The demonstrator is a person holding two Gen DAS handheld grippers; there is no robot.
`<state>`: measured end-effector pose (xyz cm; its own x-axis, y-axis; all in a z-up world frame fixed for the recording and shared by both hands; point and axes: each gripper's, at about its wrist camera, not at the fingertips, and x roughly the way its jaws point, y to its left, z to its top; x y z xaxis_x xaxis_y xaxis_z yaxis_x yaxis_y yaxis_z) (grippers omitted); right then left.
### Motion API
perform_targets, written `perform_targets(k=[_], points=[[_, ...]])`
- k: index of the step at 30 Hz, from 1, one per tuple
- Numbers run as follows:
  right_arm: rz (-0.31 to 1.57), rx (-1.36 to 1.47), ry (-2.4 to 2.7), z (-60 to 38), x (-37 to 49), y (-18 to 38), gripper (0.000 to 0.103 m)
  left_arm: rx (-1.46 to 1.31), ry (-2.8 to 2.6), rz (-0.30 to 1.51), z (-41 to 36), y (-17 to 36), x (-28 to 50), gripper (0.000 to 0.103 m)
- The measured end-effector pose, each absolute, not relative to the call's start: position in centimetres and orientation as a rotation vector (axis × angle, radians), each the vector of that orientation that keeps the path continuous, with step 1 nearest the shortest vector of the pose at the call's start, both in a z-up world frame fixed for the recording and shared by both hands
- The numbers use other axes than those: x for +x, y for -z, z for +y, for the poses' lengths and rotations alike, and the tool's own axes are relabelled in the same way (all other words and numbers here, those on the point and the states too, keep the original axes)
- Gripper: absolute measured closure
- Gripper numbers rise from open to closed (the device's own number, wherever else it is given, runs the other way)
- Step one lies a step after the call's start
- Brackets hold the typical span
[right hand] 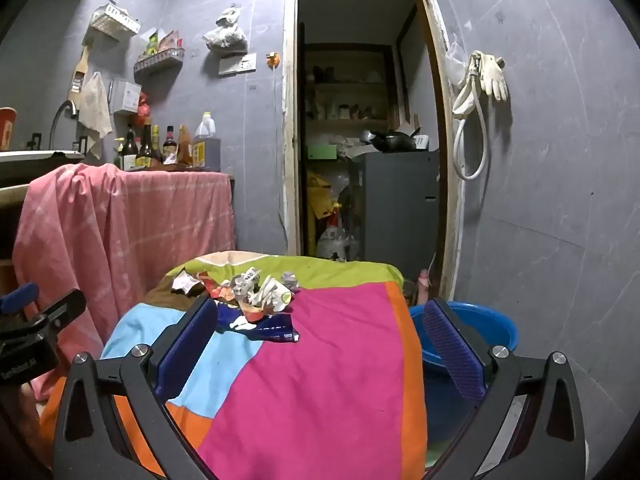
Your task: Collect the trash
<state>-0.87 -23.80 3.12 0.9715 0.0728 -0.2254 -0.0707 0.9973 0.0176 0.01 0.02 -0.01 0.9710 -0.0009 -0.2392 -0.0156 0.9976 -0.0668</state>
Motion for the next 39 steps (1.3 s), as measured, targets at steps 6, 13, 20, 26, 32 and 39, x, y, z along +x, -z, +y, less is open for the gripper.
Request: perform_targets(k=[6, 13, 20, 26, 32, 39], points=[[0.214, 0.011, -0.074, -23.77, -0.92, -3.11, 0.000, -0.070, -0.006, 0.241, 0.14, 0.08, 0.22, 0.002], [0.215, 0.012, -0.076, -23.78, -0.91, -3.08, 0.000, -0.066, -0.008, 0.233, 0.00, -0.01, -0.01, 0.002], [0.219, 0.013, -0.076, -23.78, -0.95, -3.08, 0.000, -0.067, -0.007, 0.232, 0.01, 0.00, -0.03, 0.002], [0.220, 0.013, -0.076, -23.71, -0.94, -3.11, 0.000, -0.069, -0.007, 0.232, 0.03, -0.02, -0.04, 0.002], [0.222, 0.013, -0.075, -23.67, -0.91, -3.14, 0.000, -0.068, -0.006, 0.233, 0.02, -0.01, -0.03, 0.002], [0.224, 0.013, -0.077, -23.77, -0.91, -3.28, 0.000, -0.070, -0.006, 0.232, 0.03, -0.02, -0.05, 0.002]])
